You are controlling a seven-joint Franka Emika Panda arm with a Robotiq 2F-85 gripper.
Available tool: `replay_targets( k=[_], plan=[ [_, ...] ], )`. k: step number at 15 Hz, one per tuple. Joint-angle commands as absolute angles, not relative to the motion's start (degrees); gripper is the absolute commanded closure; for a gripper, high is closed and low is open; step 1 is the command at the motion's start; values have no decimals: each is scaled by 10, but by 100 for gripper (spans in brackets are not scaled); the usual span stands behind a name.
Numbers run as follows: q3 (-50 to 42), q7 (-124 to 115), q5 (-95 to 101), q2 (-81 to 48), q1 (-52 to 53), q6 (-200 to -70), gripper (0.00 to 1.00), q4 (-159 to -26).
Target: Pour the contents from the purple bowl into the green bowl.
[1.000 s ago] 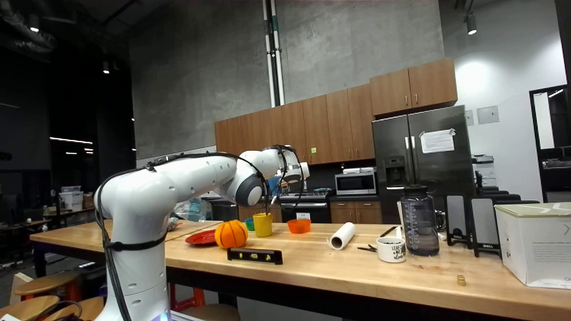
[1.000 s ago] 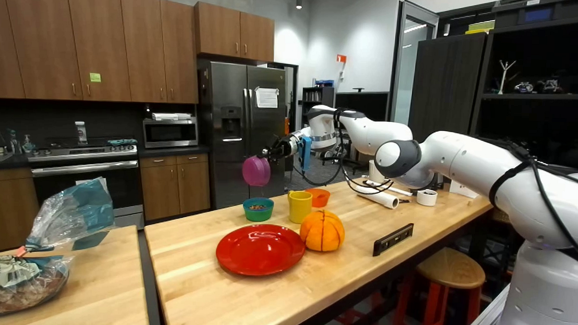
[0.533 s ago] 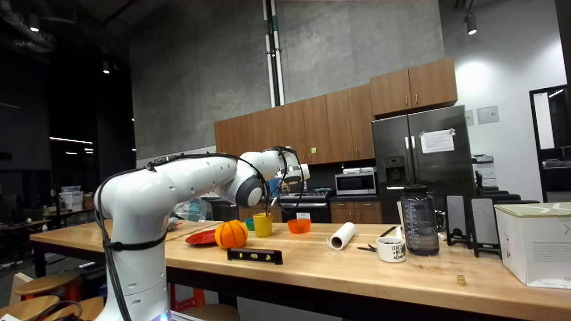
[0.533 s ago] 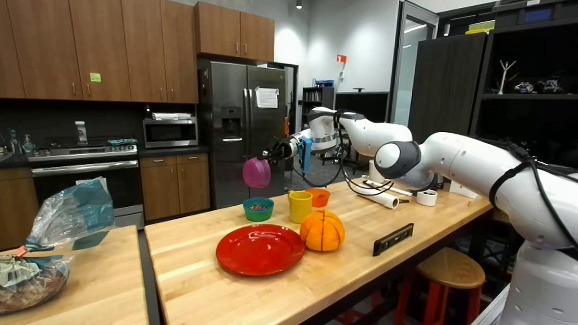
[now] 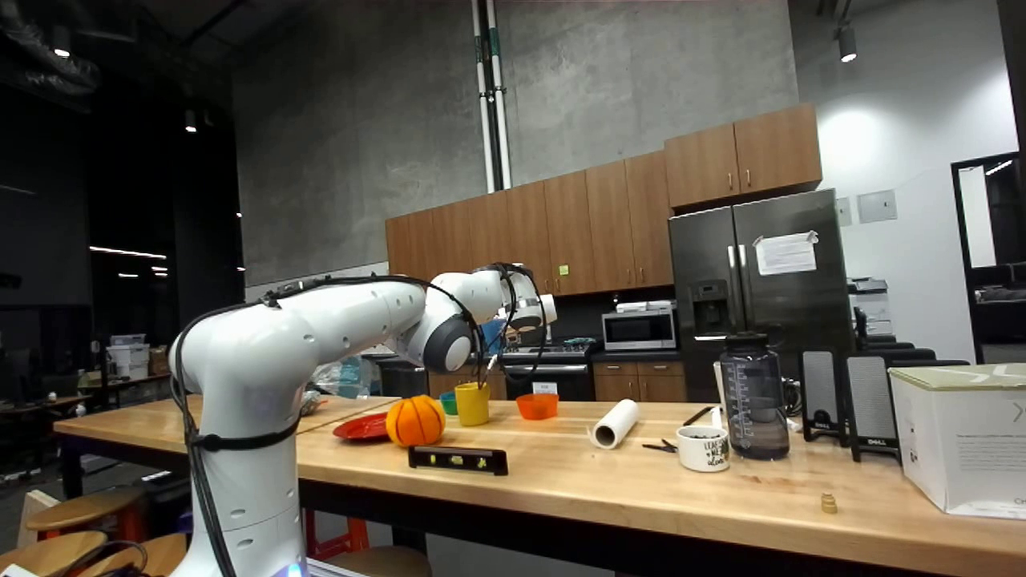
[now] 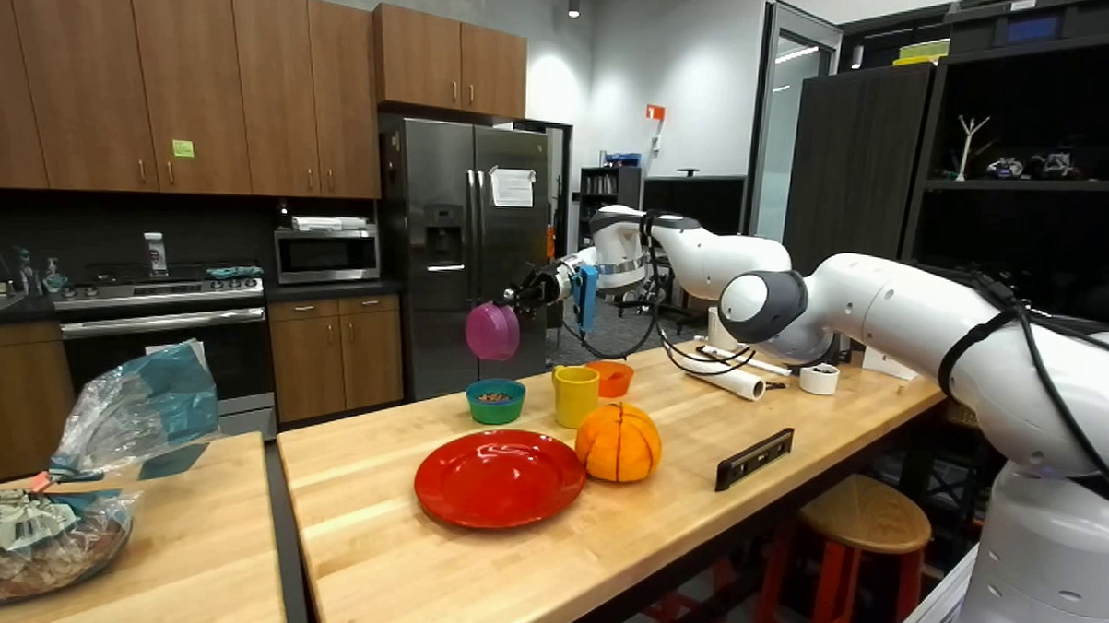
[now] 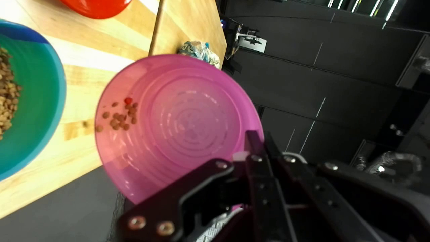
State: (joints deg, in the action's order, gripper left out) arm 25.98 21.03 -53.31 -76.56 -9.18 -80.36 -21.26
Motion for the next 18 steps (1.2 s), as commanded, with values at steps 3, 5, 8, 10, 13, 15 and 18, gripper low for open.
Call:
replay_targets(
  k=[3,5,8,10,13,15,18],
  plan=[
    [262,219,-554,-767,-100,-786,99,-209],
    [262,220,-560,-767,-100,-782,99,-209],
    [264,221,-573,-767,-101,-778,99,-209],
    [262,225,-582,-767,-102,-773,99,-210],
    [261,225,-593,-768,-102,-765,99,-210],
    [260,224,-597,-769,-103,-760,99,-211],
    [259,223,-604,-772,-105,-753,99,-211]
  ],
)
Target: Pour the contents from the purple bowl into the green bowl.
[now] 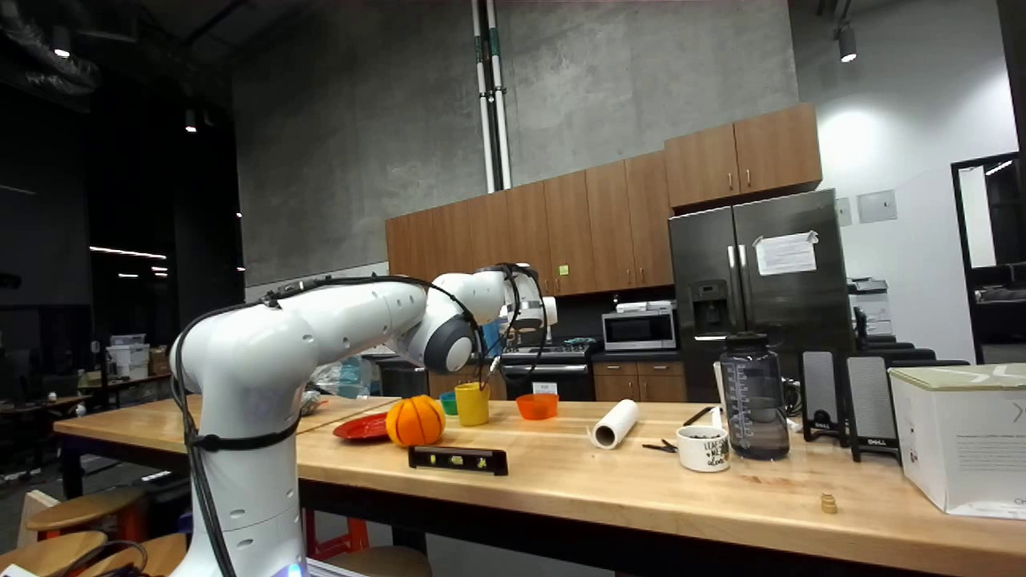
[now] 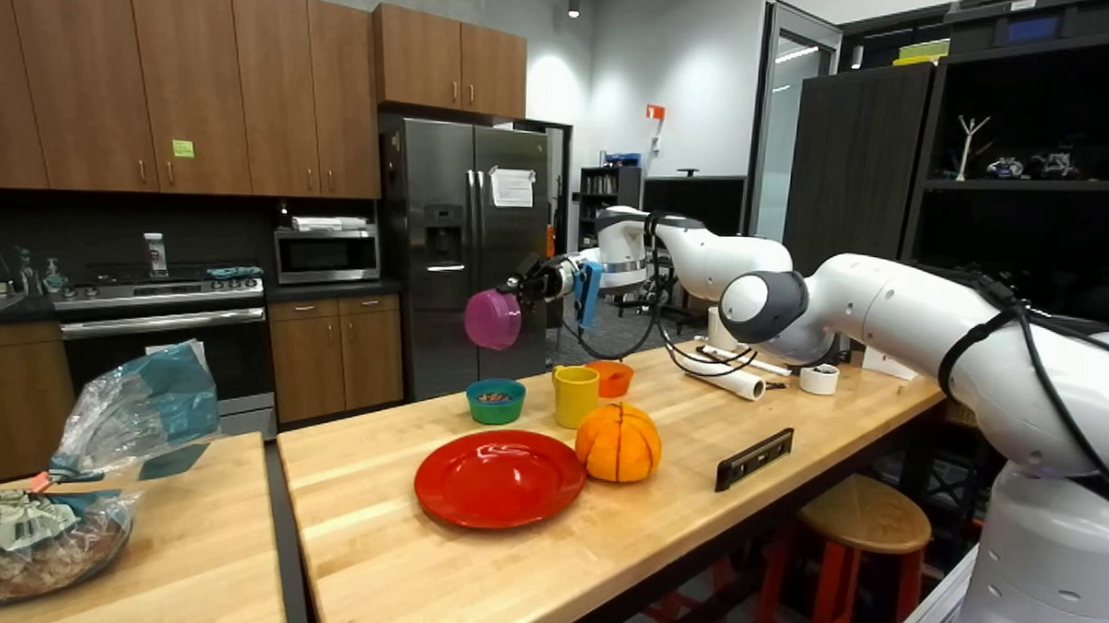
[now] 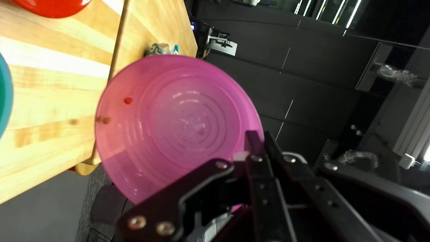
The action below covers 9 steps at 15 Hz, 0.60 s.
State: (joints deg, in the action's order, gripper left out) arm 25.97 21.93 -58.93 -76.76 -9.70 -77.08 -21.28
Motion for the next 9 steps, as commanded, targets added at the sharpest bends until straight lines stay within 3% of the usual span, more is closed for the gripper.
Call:
replay_targets(
  k=[1,9],
  plan=[
    [259,223,-607,-773,-106,-751,99,-211],
    [254,226,-629,-780,-109,-725,99,-210]
  ],
)
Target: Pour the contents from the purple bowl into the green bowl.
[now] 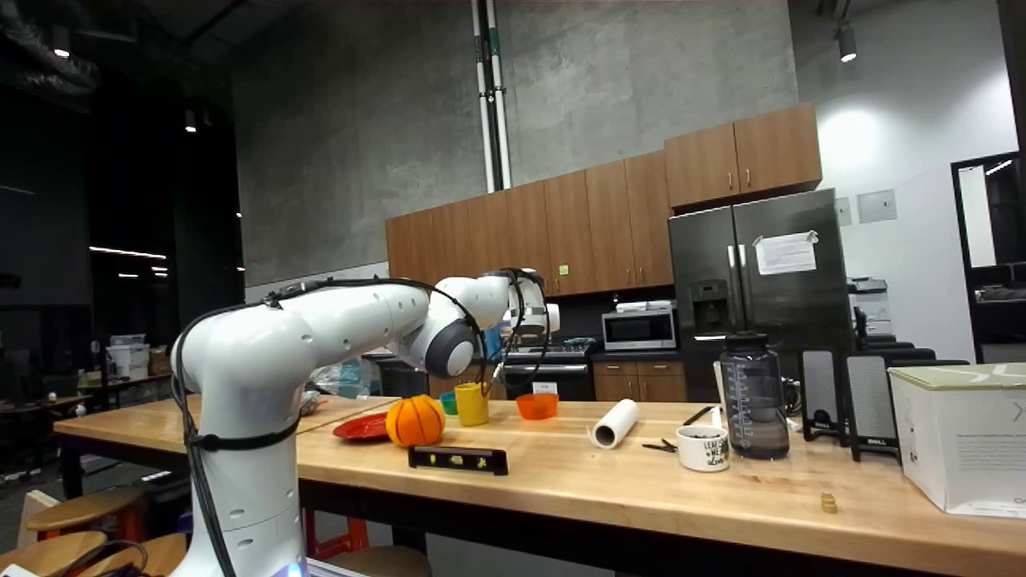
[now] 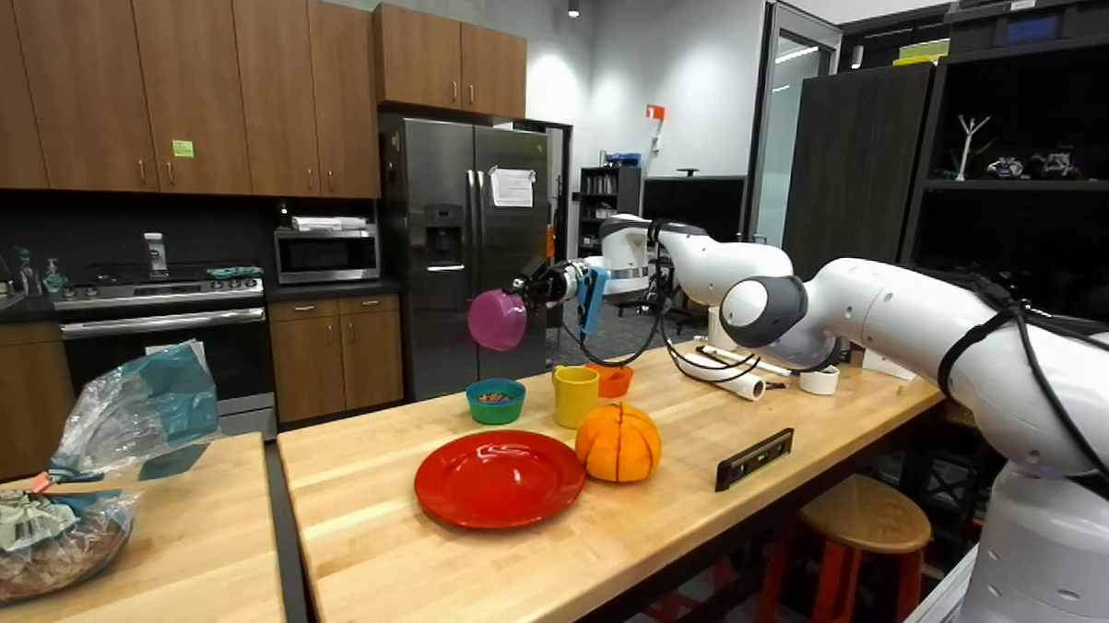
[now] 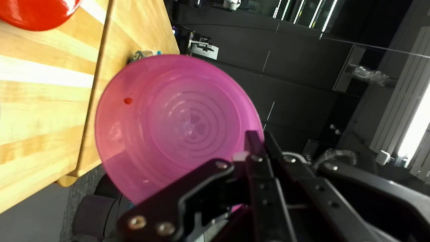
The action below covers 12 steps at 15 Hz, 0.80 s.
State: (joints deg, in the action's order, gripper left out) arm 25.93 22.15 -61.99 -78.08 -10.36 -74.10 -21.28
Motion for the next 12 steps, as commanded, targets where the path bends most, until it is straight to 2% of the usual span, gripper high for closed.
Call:
replay_targets(
  k=[1,12],
  plan=[
    [250,225,-627,-779,-108,-724,99,-210],
    [239,210,-628,-769,-107,-732,99,-221]
  ],
)
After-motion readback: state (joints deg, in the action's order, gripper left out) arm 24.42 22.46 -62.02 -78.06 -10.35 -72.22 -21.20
